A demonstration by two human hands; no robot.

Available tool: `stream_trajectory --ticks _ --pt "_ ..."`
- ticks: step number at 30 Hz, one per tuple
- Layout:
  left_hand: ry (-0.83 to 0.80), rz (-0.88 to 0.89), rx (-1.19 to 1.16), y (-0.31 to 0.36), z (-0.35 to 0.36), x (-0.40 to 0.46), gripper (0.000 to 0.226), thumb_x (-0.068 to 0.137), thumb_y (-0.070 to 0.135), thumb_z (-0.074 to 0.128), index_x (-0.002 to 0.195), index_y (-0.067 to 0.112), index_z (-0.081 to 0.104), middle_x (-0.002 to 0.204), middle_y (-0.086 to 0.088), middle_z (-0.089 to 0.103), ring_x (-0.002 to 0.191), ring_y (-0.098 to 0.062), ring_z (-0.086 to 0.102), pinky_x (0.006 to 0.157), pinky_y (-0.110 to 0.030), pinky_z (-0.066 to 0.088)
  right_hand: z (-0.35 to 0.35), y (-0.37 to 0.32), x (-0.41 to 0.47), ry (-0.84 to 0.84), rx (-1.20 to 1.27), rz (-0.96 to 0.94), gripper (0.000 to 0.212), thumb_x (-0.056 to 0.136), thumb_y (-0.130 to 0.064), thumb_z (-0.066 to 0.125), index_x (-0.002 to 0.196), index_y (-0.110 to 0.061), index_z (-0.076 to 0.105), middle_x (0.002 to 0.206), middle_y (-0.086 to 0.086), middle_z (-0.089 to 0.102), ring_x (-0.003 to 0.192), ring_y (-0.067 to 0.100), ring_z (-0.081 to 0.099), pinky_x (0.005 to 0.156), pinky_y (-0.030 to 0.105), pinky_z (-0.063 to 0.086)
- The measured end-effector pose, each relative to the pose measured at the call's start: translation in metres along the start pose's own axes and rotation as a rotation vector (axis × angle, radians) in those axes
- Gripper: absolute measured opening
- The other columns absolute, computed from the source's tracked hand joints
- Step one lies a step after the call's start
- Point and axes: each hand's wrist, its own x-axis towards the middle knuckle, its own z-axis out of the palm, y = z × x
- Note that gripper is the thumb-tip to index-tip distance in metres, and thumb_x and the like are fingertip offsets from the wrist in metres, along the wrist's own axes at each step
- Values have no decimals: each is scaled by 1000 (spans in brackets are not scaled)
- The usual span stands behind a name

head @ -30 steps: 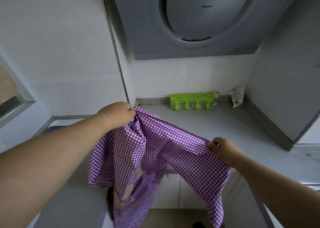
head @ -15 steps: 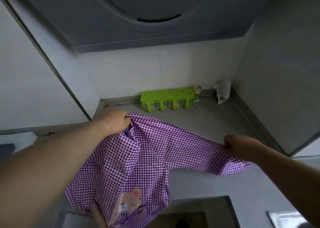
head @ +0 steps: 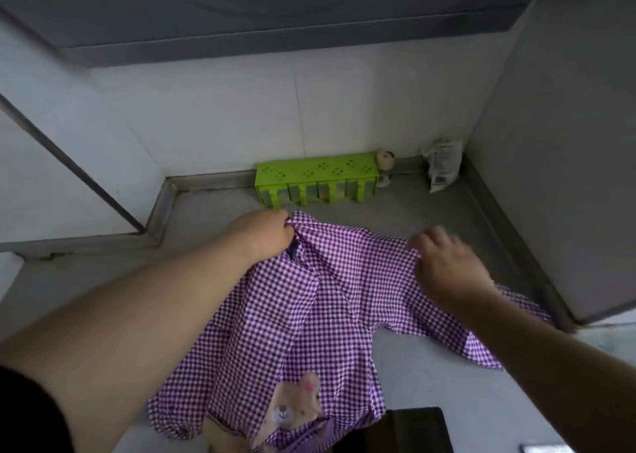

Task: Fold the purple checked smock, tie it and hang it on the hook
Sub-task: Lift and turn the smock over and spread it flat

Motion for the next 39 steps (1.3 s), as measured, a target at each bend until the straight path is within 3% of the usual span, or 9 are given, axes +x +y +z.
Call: stream_trajectory --ticks 3,8,13,19,22,25,30,35,39 --pt "8 1 -65 3 13 8 24 105 37 40 103 21 58 96 1 60 89 -20 61 78 -39 50 34 -69 -1 -207 113 -274 49 102 -28 43 150 -32 36 156 -1 39 138 24 44 114 44 40" --pt "-8 25 -167 -26 37 20 18 103 43 51 99 26 55 91 3 62 83 -19 62 72 -38 49 100 -117 18 -442 175 -146 73 99 -41 49 159 -34 9 167 -4 22 146 27 36 113 51 41" --pt "-57 -1 -319 -74 57 19 45 93 33 64 135 33 49 120 1 68 105 -24 67 94 -40 54 117 -119 23 -419 -16 9 79 91 -68 47 157 -35 17 150 -1 40 132 28 44 93 49 52" --pt "-30 -134 -491 -142 64 22 31 95 29 62 124 38 60 128 -2 69 113 -24 66 99 -36 50 116 -115 51 -449 -195 283 106 77 -86 49 150 -12 32 141 9 46 125 29 53 91 42 52" --pt "-16 -180 -523 -167 68 27 32 94 24 64 123 36 61 136 0 66 120 -23 63 102 -35 48 114 -124 67 -419 -210 226 95 84 -66 60 154 -11 28 147 11 39 129 29 48 95 44 53" --pt "-50 -192 -487 -189 78 31 40 96 11 62 132 26 62 142 -1 62 127 -25 60 100 -32 46 119 -149 77 -443 -93 -63 85 89 -28 57 160 -36 10 166 7 15 147 32 30 102 52 49" --pt "-22 -184 -429 -219 92 32 39 96 1 55 98 40 63 132 -2 68 116 -23 63 98 -35 50 122 -171 85 -538 -11 49 104 81 -83 46 161 -36 -2 170 6 -6 156 33 2 112 61 37" --pt "52 -237 -438 -250 105 34 52 98 -4 51 79 44 59 128 -9 67 111 -27 63 104 -42 51 119 -176 96 -560 -91 64 114 76 -85 52 160 -34 -6 169 16 0 154 39 14 110 60 41" --pt "124 -275 -424 -254 108 42 36 101 0 50 110 24 75 135 -12 64 117 -31 63 109 -46 49 115 -181 101 -477 -197 -80 115 73 -82 61 158 -41 -5 165 14 16 144 36 37 106 53 44"
